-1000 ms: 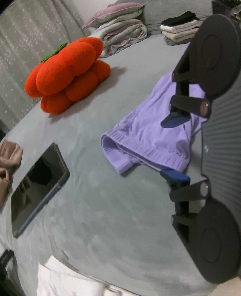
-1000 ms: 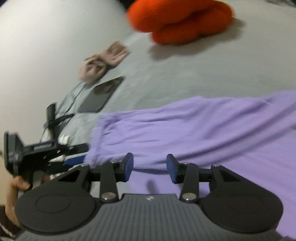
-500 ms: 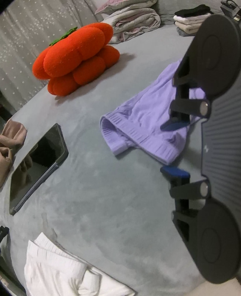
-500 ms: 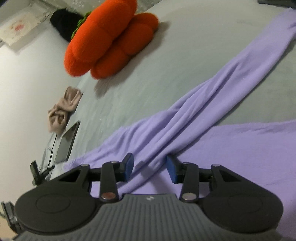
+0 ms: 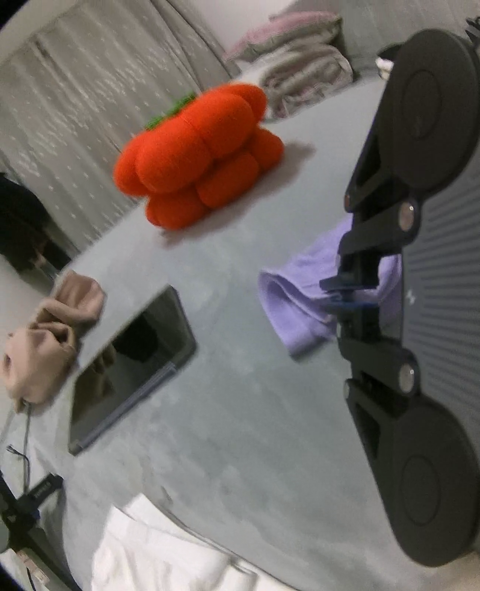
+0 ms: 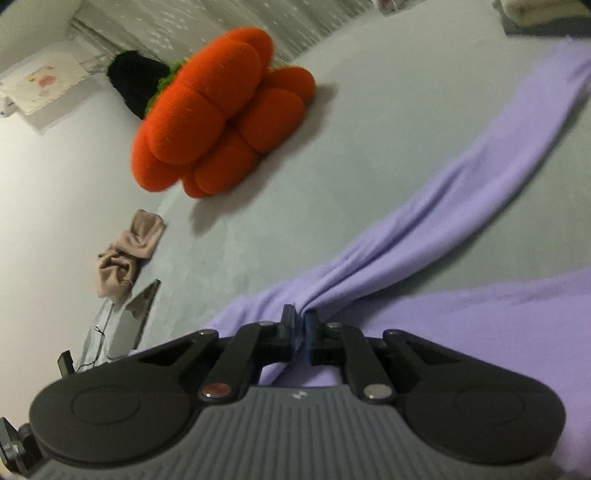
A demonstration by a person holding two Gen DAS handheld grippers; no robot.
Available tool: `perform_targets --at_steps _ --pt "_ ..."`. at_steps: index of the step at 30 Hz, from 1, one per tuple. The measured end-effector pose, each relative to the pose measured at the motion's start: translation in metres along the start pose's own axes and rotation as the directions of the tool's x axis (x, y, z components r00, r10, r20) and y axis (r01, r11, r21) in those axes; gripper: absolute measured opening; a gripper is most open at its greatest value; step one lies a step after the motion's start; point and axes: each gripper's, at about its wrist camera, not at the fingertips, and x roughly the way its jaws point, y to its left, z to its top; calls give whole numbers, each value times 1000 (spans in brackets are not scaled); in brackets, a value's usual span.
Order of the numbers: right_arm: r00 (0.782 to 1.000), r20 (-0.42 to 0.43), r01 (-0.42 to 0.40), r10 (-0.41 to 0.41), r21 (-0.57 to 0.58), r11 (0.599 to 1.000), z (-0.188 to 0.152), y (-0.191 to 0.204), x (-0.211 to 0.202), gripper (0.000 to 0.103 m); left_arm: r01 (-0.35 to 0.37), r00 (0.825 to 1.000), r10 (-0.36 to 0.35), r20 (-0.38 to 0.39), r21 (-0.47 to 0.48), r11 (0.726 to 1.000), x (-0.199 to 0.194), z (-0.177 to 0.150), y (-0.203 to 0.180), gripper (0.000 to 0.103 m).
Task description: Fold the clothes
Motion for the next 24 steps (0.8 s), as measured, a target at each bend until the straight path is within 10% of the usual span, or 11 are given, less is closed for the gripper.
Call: perform_targets --at_steps 18,24 --pt "973 172 -143 154 -75 987 31 16 -25 7 306 946 -296 134 -59 950 34 50 1 5" --pt "971 166 -147 170 -142 979 23 30 -33 7 296 951 -292 103 -17 955 37 57 13 5"
